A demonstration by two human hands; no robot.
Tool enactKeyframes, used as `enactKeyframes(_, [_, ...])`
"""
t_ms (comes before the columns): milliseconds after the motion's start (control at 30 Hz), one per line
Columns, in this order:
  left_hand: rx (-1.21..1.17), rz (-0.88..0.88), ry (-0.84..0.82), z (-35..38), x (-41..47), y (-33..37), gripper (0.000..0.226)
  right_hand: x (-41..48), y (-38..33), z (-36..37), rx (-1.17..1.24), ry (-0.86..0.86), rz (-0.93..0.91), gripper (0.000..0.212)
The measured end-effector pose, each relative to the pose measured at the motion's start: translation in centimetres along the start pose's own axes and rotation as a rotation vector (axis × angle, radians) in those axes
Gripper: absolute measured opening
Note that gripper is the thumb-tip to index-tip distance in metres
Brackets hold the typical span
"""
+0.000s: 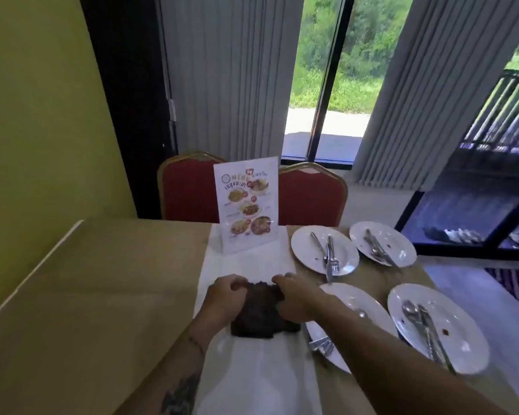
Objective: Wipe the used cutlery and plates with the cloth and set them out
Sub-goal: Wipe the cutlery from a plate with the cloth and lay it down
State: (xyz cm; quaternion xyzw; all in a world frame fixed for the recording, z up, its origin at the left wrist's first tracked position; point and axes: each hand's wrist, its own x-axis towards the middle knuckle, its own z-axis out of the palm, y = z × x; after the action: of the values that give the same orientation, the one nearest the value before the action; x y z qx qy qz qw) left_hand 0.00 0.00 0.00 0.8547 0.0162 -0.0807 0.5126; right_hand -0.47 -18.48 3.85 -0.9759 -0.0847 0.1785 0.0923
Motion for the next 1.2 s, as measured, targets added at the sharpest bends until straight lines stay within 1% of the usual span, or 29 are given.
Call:
enactKeyframes(67, [0.078, -0.05, -0.008, 1.5, 0.1, -0.9, 0.034, 0.5, 0.1, 1.4, 0.023, -0.022, -0.014, 0.051])
enactKeyframes(100, [0.112, -0.082, -0.031, 2.2, -0.1, -1.6, 0.037, 0.5, 0.2, 2.2, 0.023, -0.056, -0.014, 0.049])
enactKeyframes(200, [0.219, -0.15, -0.072, 3.9, -0.2, -3.2, 0.045, 1.3, 1.1, 3.9, -0.007, -0.119, -0.029, 0.05])
enactKeyframes(300, [0.359, -0.167, -0.109, 5.3, -0.3, -4.8, 0.052, 2.1, 1.8, 5.0, -0.018, -0.152, -0.047, 0.055])
enactKeyframes(400, [0.605, -0.125, -0.048, 6.6, -0.8, -5.8, 0.059, 2.8, 2.5, 6.6, 0.016, -0.218, -0.079, 0.068])
enactKeyframes(467, [0.667, -0.089, 0.023, 7.3, -0.7, -6.6, 0.057, 3.3, 3.1, 7.6, 0.017, -0.228, -0.103, 0.072])
enactKeyframes(600, [0.472, -0.126, 0.092, 7.6, 0.1, -6.6, 0.038, 4.5, 3.7, 8.5, -0.003, -0.159, -0.143, 0.078])
enactKeyframes(667, [0.369, -0.15, 0.076, 7.2, 0.6, -6.0, 0.034, 5.0, 3.7, 8.6, -0.022, -0.124, -0.15, 0.084])
enactKeyframes(733, [0.289, -0.147, 0.073, 6.7, 0.9, -5.5, 0.032, 5.3, 3.4, 8.8, -0.053, -0.106, -0.141, 0.093])
enactKeyframes(767, [0.253, -0.141, 0.084, 6.5, 1.0, -5.2, 0.03, 5.4, 3.2, 8.8, -0.058, -0.097, -0.129, 0.094])
enactKeyframes(800, [0.219, -0.138, 0.094, 6.2, 1.0, -4.8, 0.027, 5.4, 2.9, 8.8, -0.049, -0.083, -0.111, 0.09])
enactKeyframes(867, [0.151, -0.122, 0.102, 5.6, 1.0, -4.1, 0.021, 5.3, 2.4, 8.7, 0.018, -0.03, -0.074, 0.067])
enactKeyframes(933, [0.038, -0.098, 0.099, 4.8, 0.7, -3.2, 0.018, 4.9, 1.7, 8.0, 0.167, 0.036, -0.03, 0.042])
enactKeyframes(1033, [-0.235, -0.073, 0.12, 3.3, 0.2, -1.3, 0.014, 3.9, 1.1, 6.3, 0.409, 0.14, 0.064, 0.023])
enactKeyframes(1100, [-0.324, -0.086, 0.12, 2.4, -0.1, -0.3, 0.013, 3.1, 1.3, 4.8, 0.529, 0.216, 0.133, 0.018])
enactKeyframes(1133, [-0.324, -0.087, 0.104, 2.1, -0.2, 0.0, 0.013, 2.4, 1.6, 3.9, 0.588, 0.262, 0.159, 0.022])
enactKeyframes(1200, [-0.267, -0.085, 0.039, 2.2, -0.3, 0.5, 0.013, 0.7, 2.5, 2.5, 0.684, 0.36, 0.185, 0.034])
